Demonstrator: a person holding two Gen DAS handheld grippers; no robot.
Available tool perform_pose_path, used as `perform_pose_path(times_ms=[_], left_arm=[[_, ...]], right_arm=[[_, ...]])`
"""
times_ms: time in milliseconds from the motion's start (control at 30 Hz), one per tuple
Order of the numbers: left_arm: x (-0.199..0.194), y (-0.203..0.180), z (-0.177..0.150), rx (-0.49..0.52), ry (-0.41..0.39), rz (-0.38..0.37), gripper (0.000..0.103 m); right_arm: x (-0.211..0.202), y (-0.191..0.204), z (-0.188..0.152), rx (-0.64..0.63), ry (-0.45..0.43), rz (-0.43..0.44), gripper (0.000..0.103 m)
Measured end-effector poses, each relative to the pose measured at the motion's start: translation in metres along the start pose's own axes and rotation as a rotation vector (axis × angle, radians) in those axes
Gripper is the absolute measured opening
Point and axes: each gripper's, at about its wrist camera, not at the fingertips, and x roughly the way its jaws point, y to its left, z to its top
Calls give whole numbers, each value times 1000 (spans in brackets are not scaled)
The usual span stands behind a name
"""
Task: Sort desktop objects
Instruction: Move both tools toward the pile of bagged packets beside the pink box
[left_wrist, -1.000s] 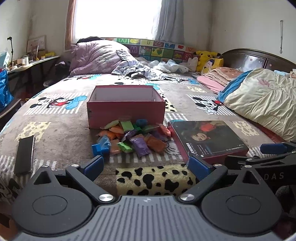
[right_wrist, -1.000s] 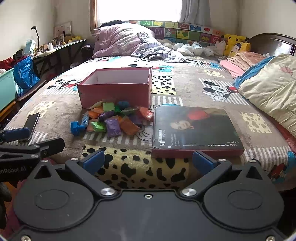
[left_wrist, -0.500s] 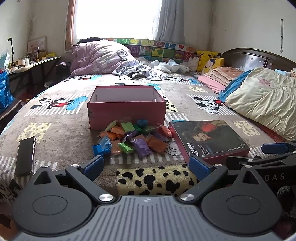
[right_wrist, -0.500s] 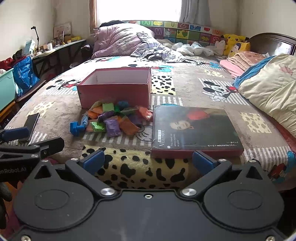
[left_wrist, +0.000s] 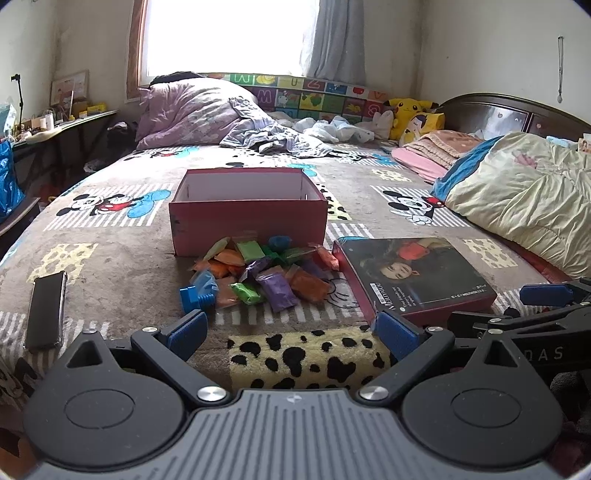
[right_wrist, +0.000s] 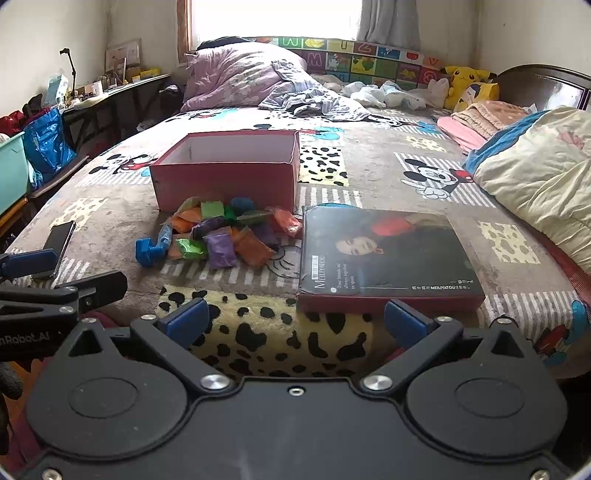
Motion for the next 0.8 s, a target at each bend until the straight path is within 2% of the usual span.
perform_pose_path(times_ms=[800], left_arm=[[9,-6,-4,14,8,-6,99]], right_arm=[[4,-4,-3,-2,17,-25,102]])
